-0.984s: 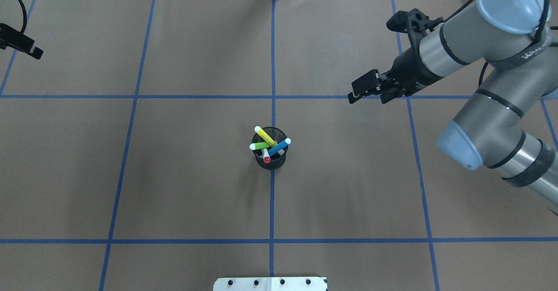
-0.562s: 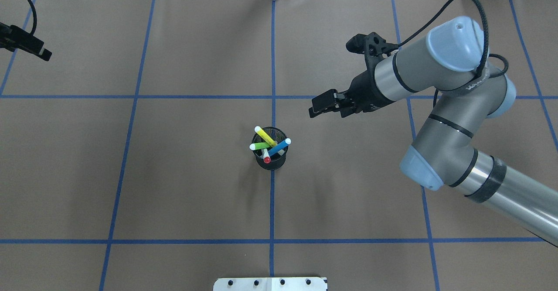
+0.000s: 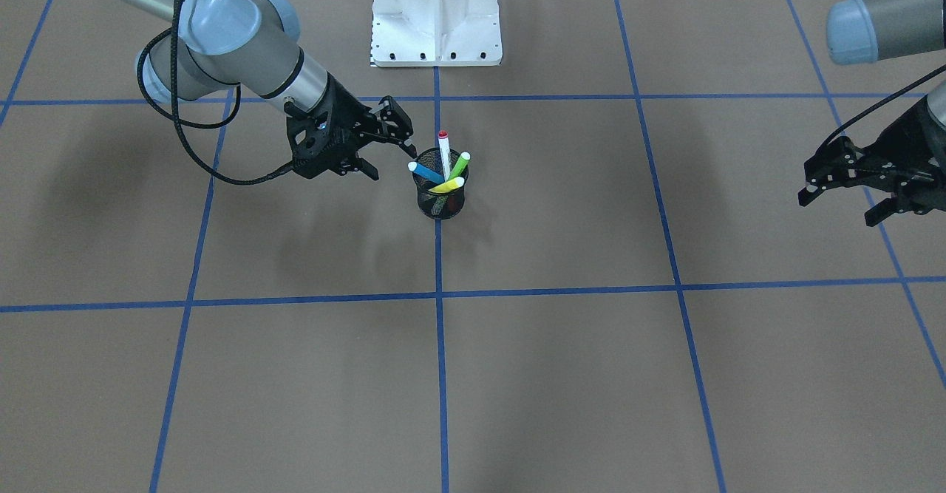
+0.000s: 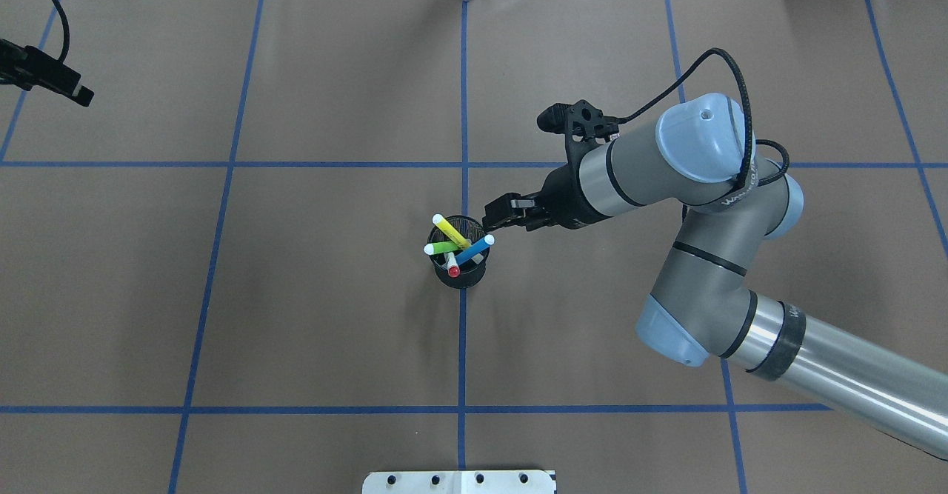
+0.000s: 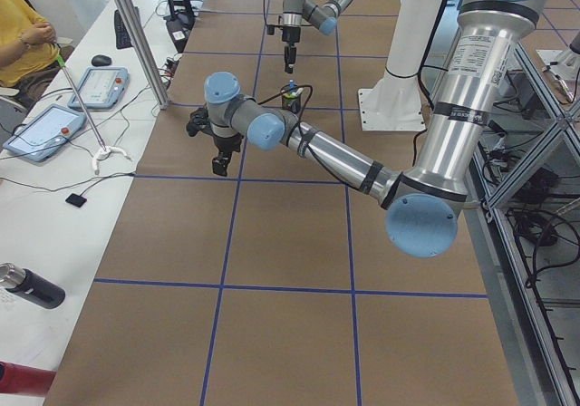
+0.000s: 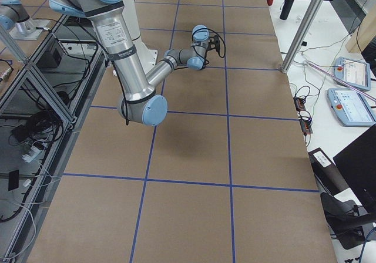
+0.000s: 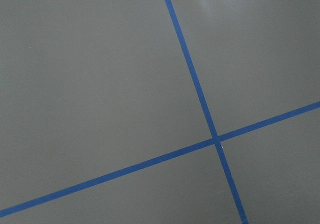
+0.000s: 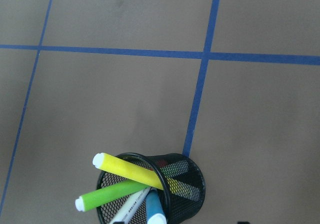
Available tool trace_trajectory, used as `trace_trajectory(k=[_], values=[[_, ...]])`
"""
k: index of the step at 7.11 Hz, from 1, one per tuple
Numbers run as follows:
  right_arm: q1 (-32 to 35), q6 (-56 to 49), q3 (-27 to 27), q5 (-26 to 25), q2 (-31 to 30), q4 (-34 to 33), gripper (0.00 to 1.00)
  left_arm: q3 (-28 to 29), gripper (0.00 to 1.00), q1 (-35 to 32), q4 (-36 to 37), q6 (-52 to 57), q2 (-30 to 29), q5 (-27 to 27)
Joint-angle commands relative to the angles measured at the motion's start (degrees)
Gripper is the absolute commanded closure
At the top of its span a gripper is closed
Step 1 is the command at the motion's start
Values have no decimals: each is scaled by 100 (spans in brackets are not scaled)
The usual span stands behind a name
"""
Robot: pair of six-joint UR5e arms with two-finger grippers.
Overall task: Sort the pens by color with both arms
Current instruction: 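Move the right gripper over the black mesh pen cup, then grasp the blue marker in the cup with the right gripper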
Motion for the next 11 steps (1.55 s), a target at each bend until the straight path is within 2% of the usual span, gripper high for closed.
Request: trace_trajectory(k=[1, 7, 9, 11], values=[[-61, 6, -309, -85, 262, 4, 33, 0, 0, 6, 0, 0, 5, 0], [-228, 32, -300, -77, 262, -232, 54, 18, 0, 23, 0, 0, 5, 0], [-228, 32, -257, -51, 210, -242, 77, 18, 0, 23, 0, 0, -3, 0], [-237, 32, -256, -59, 192, -251, 86, 18, 0, 23, 0, 0, 5, 0]])
